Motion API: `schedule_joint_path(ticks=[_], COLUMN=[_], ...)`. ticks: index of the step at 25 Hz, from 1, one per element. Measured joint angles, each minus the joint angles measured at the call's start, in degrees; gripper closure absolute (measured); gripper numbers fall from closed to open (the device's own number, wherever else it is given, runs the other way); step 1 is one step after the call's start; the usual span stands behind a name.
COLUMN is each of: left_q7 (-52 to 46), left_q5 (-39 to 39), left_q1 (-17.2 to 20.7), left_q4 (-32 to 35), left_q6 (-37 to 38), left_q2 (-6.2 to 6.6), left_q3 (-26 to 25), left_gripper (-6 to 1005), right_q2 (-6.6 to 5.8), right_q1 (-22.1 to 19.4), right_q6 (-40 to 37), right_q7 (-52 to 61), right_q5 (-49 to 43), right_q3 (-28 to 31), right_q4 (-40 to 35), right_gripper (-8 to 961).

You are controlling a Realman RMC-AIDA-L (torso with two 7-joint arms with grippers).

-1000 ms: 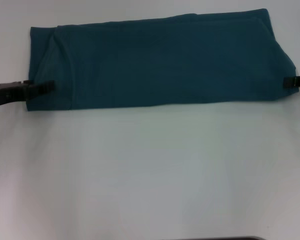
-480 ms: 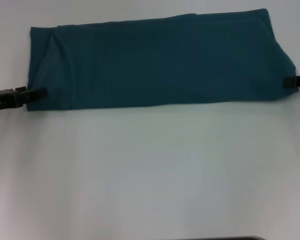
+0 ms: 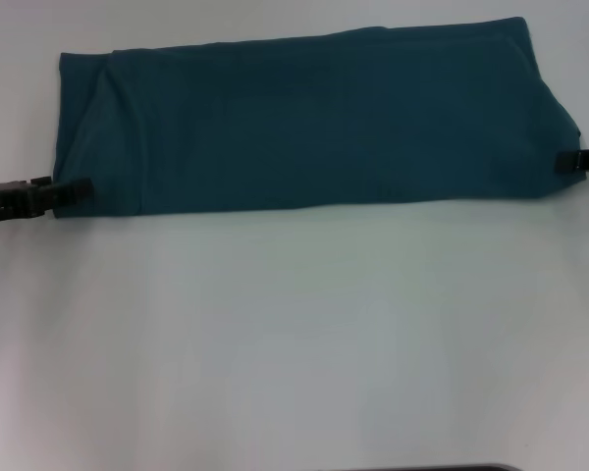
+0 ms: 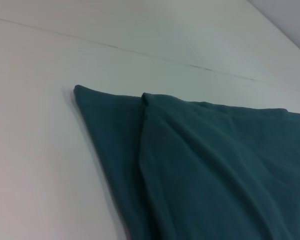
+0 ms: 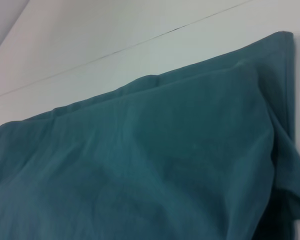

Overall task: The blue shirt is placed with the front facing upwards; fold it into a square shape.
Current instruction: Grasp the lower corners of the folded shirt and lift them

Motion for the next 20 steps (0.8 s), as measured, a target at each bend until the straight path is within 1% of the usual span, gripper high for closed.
schedule_joint_path(ticks=[8, 14, 17, 20], left_q7=[0.19, 0.15, 0.27, 0.46], left_q5=[0.01, -0.22, 0.01, 0.4], left_q1=[-0.57, -1.66, -1.81, -1.83], left_q4=[-0.19, -0.96, -1.06, -0.46], left_q6=[3.24, 5.69, 5.01, 2.69], left_q2=[-0.11, -0.13, -0.18, -0.24], left_q3=[0.52, 0.2, 0.26, 0.48], left_gripper=[278, 278, 278, 277], right_q2=[0.0, 0.0, 0.0, 0.02], right_q1=[0.0, 0.01, 0.07, 0.09], right_q6=[0.23, -0.06, -0.18, -0.21], right_q7=[-0.08, -0.13, -0.19, -0.39], right_q5=[-0.02, -0.09, -0.09, -0.1], right_q3=[0.0, 0.0, -0.05, -0.09], right_q4=[-0.05, -0.39, -0.56, -0.63], right_gripper=[939, 939, 939, 939])
